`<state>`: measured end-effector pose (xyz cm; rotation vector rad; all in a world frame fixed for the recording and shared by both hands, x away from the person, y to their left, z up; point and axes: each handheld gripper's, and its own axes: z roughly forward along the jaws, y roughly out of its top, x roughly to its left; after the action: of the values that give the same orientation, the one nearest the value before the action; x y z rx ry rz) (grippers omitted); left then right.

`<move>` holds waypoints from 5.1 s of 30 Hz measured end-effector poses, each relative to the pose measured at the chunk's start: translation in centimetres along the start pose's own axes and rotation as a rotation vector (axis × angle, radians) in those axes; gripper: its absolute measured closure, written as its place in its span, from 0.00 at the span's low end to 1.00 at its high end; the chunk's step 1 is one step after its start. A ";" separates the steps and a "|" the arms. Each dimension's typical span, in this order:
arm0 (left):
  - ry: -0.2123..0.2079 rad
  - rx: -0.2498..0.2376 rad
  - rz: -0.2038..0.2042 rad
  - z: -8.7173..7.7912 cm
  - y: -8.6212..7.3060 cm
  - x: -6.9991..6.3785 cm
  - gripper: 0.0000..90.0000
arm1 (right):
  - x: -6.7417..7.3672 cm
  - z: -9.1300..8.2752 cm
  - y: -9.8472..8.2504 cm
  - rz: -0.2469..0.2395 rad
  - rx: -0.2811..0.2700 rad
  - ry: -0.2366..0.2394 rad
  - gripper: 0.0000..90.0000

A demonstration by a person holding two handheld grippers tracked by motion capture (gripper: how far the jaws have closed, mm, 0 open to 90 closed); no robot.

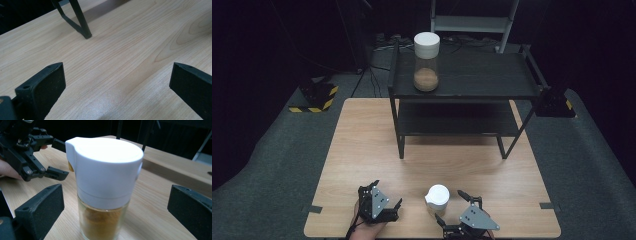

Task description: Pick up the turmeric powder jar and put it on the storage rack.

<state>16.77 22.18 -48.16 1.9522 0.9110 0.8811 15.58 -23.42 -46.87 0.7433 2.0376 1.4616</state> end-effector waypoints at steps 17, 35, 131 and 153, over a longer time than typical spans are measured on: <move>-0.003 -0.003 -0.005 0.0 -0.1 0.1 0.01 | -0.4 2.9 -1.3 0.086 -0.025 0.053 0.20; -0.006 -0.002 -0.005 0.0 0.0 0.2 0.01 | -0.4 3.2 -2.7 0.091 -0.073 0.053 0.33; -0.042 -0.020 -0.027 -0.1 -0.4 1.0 0.01 | -7.2 -3.9 5.8 0.079 -0.218 -0.249 0.33; -0.054 -0.023 -0.032 -0.1 -0.4 1.3 0.01 | -8.4 -4.3 10.8 0.056 -0.260 -0.277 0.33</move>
<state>17.23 23.49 -48.16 1.9275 0.8951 0.8134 20.10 -29.25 -34.53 0.8460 1.5970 1.5235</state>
